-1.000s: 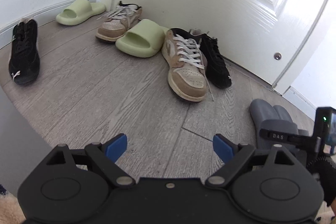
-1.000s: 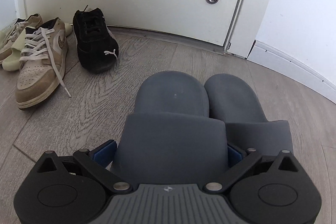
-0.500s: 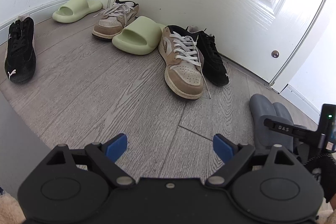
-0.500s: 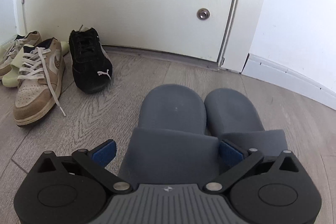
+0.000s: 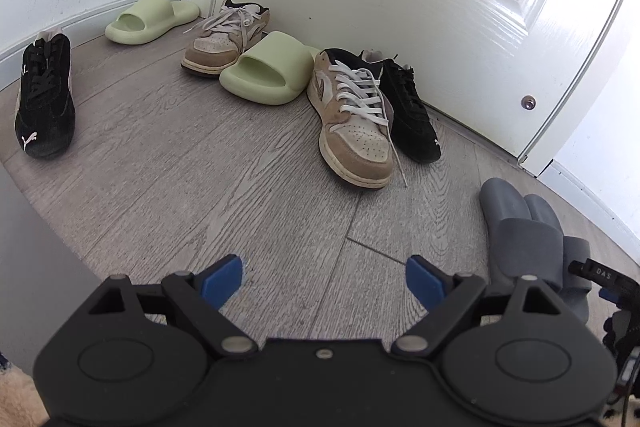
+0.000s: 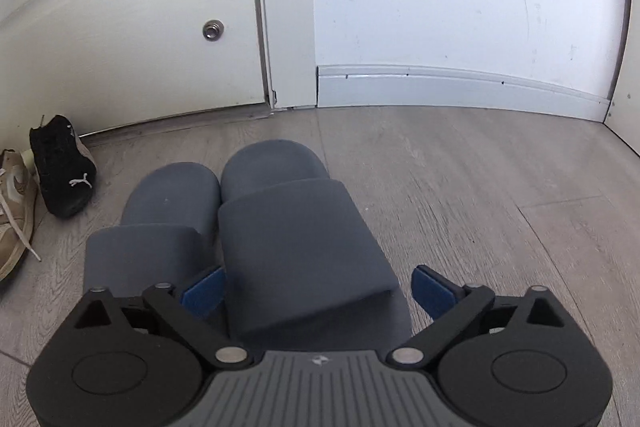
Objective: Organize scattered shoes
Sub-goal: 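Reposition the held slide parallel to its mate with the right gripper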
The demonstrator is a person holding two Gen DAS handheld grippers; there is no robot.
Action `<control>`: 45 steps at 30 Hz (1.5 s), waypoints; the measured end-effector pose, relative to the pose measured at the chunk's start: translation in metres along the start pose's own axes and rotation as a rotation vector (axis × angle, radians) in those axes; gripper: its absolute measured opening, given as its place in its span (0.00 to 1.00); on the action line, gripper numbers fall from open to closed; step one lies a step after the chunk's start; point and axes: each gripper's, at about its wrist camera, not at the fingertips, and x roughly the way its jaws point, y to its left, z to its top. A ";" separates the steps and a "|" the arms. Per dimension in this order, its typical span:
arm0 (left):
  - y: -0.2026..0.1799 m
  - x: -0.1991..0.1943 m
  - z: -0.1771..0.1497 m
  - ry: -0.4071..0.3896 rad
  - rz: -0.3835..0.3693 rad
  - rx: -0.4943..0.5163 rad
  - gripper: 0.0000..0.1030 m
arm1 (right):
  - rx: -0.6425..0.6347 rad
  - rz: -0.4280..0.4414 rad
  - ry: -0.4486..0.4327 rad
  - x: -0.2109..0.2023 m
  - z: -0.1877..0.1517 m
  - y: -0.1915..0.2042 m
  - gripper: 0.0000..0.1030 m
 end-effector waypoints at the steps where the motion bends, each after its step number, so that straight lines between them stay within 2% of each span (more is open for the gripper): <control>1: 0.000 0.000 0.000 0.000 0.000 0.002 0.87 | -0.007 0.001 0.000 0.002 0.001 0.002 0.87; 7: -0.002 0.003 -0.001 0.008 0.000 0.012 0.87 | 0.038 -0.029 -0.010 0.021 0.015 0.006 0.86; 10: -0.004 0.003 -0.001 0.011 0.000 0.019 0.87 | 0.067 -0.062 -0.008 0.039 0.030 0.003 0.86; 16: -0.005 0.012 0.000 0.036 -0.007 0.020 0.87 | 0.080 -0.074 -0.024 0.076 0.059 -0.006 0.87; 25: -0.016 0.021 -0.001 0.058 -0.004 0.071 0.87 | -0.016 -0.119 -0.012 0.106 0.068 -0.003 0.99; 28: -0.017 0.019 -0.002 0.049 0.000 0.076 0.87 | 0.081 -0.089 -0.026 0.090 0.059 -0.011 0.98; 31: -0.014 0.016 0.000 0.041 -0.008 0.057 0.87 | 0.222 -0.036 -0.096 0.047 0.037 -0.010 0.98; 34: -0.011 0.012 0.001 0.029 -0.019 0.035 0.87 | 0.312 0.101 -0.113 -0.001 0.007 0.005 0.98; 38: -0.007 0.006 0.002 0.014 -0.025 0.015 0.87 | 0.211 0.179 -0.066 -0.045 -0.027 0.051 0.97; 41: -0.004 0.002 0.002 0.002 -0.024 0.003 0.87 | 0.023 0.207 -0.087 -0.059 -0.041 0.091 0.97; 42: -0.003 0.000 0.002 -0.001 -0.023 -0.001 0.87 | -0.064 0.191 -0.102 -0.059 -0.043 0.106 0.97; 44: -0.001 -0.002 0.002 -0.006 -0.025 -0.012 0.87 | -0.146 0.143 -0.111 -0.054 -0.045 0.120 0.96; 45: 0.000 -0.003 0.002 -0.007 -0.026 -0.016 0.87 | -0.147 0.114 -0.107 -0.050 -0.047 0.124 0.86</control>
